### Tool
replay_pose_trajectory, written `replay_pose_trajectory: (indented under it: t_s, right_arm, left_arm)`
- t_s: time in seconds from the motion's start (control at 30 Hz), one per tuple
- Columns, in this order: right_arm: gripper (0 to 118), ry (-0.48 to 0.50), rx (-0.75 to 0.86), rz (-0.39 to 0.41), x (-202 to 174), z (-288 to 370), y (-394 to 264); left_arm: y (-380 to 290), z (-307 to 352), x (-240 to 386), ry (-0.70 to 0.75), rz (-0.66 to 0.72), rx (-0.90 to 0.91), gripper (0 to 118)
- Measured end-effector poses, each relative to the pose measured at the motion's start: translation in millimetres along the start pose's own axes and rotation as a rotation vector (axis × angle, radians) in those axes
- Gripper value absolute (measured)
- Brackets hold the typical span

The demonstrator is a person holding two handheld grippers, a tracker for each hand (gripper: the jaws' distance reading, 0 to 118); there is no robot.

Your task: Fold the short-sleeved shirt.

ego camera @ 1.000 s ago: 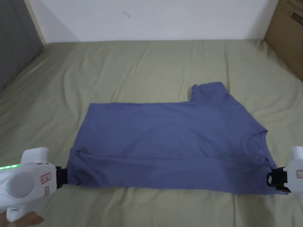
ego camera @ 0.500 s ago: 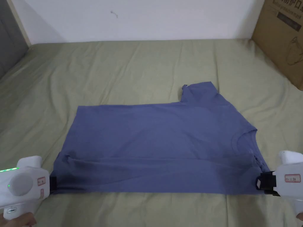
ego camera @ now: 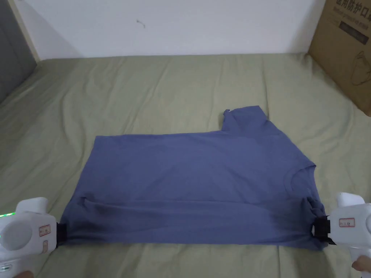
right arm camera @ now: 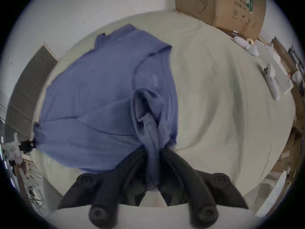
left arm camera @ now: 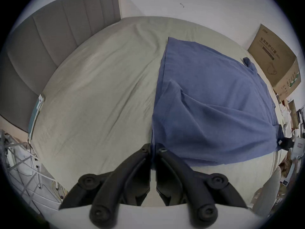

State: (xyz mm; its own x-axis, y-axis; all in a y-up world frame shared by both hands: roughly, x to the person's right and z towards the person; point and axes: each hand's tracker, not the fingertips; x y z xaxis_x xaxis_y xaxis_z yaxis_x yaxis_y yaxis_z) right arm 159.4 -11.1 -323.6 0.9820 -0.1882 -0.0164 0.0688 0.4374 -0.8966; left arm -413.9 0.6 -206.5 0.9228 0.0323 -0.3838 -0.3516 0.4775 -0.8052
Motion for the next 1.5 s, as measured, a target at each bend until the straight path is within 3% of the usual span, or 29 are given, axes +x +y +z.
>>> replay_pose_trajectory:
  t_s: [0.07, 0.13, 0.33, 0.4, 0.63, 0.67, 0.73, 0.77, 0.8, 0.83, 0.87, 0.97, 1.0, 1.03, 1.07, 1.1, 1.2, 1.3, 1.43, 1.5]
  right_arm:
    - [8, -0.067, -0.031, 0.106, -10.2, 0.7, 2.9]
    - [8, -0.075, -0.035, 0.129, -13.2, 8.7, 4.0]
    - [8, 0.014, 0.017, 0.079, 4.9, 56.8, 2.8]
    - [8, 0.022, -0.005, 0.078, 10.5, 67.2, -11.8]
    - [9, 0.017, -0.164, 0.065, 25.6, 50.8, -76.0]
    - [17, 0.007, -0.171, 0.067, 25.6, 47.1, -76.7]
    - [55, -0.053, -0.186, 0.055, 21.9, 46.2, -71.1]
    - [81, -0.059, -0.163, 0.059, 20.5, 49.3, -67.4]
    - [91, -0.051, -0.143, 0.063, 20.6, 54.1, -62.5]
    - [92, -0.026, -0.119, 0.057, 19.5, 60.2, -55.3]
    - [92, -0.018, -0.110, 0.058, 17.9, 65.7, -46.7]
    - [90, -0.006, -0.044, 0.091, 7.3, 76.7, -25.3]
    - [84, 0.006, -0.028, 0.107, 3.5, 78.2, -19.4]
    - [66, 0.013, -0.009, 0.125, -1.1, 78.8, -14.1]
    - [23, 0.009, 0.013, 0.144, -6.3, 78.8, -10.2]
    - [0, 0.003, 0.024, 0.155, -11.9, 76.1, -8.5]
    - [0, 0.072, -0.026, 0.163, -18.4, 62.8, -8.9]
    - [0, 0.031, -0.045, 0.187, -25.4, 46.0, -4.3]
    - [0, 0.092, 0.005, 0.086, -20.8, 34.6, 39.9]
    - [0, 0.090, 0.030, 0.077, -21.8, 28.1, 71.0]
  left_arm:
    - [2.4, 3.1, 3.8, 0.023, -0.025, -0.008, 4]
    - [2.7, 12.5, 5.1, 0.036, -0.045, 0.009, 4]
    - [-4.8, 45.4, 5.0, 0.054, -0.121, 0.025, 3]
    - [-18.3, 53.6, 2.2, 0.122, -0.169, 0.013, 3]
    - [-88.7, 44.4, -25.0, 0.072, -0.048, -0.096, 4]
    - [-90.9, 37.8, -31.0, 0.059, -0.049, -0.083, 4]
    - [-87.3, 39.8, -32.4, 0.051, -0.025, -0.064, 8]
    - [-82.6, 43.0, -33.3, 0.052, -0.010, -0.047, 29]
    - [-75.7, 49.3, -32.8, 0.059, -0.005, -0.033, 57]
    - [-68.9, 53.0, -34.0, 0.062, 0.001, -0.012, 86]
    - [-61.5, 57.6, -34.9, 0.061, 0.006, 0.011, 106]
    - [-38.5, 82.9, -23.2, 0.024, 0.023, 0.113, 101]
    - [-31.4, 85.7, -19.1, 0.001, 0.024, 0.123, 94]
    - [-25.0, 88.0, -14.5, -0.028, 0.022, 0.145, 76]
    - [-21.6, 91.3, -5.4, -0.043, 0.010, 0.159, 28]
    - [-17.1, 86.7, 1.7, -0.048, -0.005, 0.156, 0]
    - [-14.7, 69.8, 21.0, -0.010, -0.056, 0.121, 0]
    - [-13.6, 59.7, 31.1, -0.056, -0.038, 0.090, 0]
    - [-1.1, 45.5, 35.1, -0.048, -0.055, 0.087, 0]
    - [7.4, 41.1, 37.4, -0.046, -0.056, 0.085, 0]
